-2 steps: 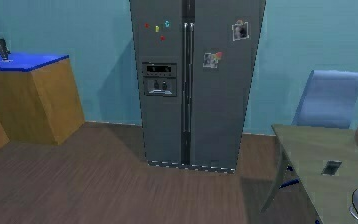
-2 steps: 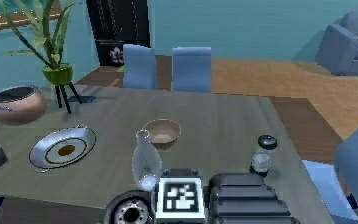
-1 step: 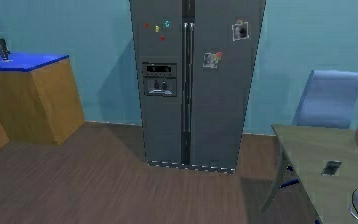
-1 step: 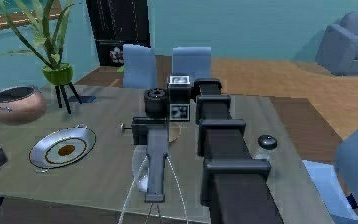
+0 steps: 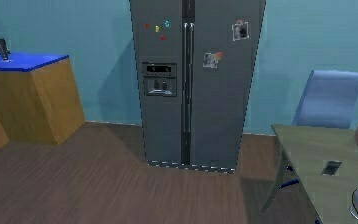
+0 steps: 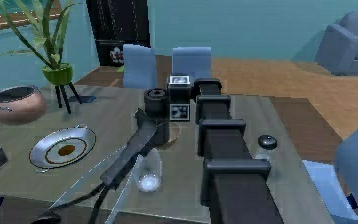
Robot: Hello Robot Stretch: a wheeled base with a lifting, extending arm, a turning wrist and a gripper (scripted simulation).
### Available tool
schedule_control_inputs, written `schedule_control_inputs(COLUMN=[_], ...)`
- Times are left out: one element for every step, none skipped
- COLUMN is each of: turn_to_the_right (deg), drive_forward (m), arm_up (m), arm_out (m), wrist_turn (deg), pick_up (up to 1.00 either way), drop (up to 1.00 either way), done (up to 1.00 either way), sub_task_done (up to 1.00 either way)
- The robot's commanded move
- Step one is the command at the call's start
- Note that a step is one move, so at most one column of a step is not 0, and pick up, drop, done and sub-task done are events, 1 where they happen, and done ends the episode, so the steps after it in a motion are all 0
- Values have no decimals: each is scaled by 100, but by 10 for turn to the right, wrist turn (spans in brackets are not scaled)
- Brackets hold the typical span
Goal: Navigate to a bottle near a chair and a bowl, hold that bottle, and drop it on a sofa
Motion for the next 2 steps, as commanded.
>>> schedule_control_inputs(turn_to_the_right=[0, 0], drive_forward=[0, 0], arm_up=[0, 0], arm_out=[0, 0], wrist_turn=[450, 450], pick_up=[0, 0], drop=[0, 0], done=[0, 0], sub_task_done=[0, 0])
